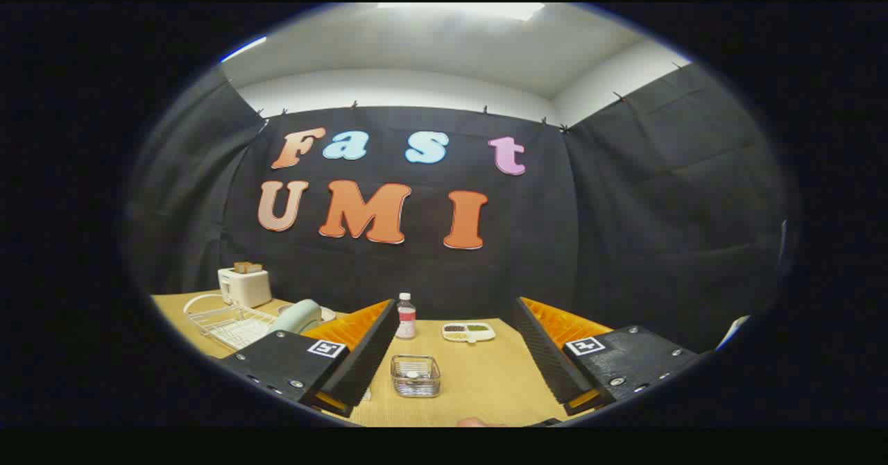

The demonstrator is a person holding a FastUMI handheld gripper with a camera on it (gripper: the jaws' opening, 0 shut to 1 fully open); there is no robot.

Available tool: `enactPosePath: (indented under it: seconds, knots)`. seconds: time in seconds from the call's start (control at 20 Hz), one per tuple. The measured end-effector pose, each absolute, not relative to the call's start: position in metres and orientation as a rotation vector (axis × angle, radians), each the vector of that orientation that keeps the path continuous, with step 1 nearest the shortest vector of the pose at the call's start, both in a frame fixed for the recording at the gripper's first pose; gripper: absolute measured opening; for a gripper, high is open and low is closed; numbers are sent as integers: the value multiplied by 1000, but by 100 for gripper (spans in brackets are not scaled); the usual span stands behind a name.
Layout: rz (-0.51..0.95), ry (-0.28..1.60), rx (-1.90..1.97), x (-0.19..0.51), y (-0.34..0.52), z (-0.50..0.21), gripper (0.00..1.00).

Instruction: Take the plate from the dish rack, then take the spoon from the basket and place it into the plate.

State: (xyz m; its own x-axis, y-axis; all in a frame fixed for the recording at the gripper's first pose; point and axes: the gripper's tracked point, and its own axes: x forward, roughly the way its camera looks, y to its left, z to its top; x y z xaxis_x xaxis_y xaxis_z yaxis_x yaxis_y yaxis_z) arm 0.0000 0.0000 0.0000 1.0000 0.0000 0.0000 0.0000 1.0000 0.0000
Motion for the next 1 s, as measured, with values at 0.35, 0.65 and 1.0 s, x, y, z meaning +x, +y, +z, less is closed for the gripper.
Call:
enactPosePath:
  seconds: [0.35, 0.65, 1.0]
  knots:
    - [91, 83, 131, -11, 42, -12, 99]
    - [21, 111, 117, -8, 30, -20, 99]
    - [65, 159, 120, -9, 41, -27, 99]
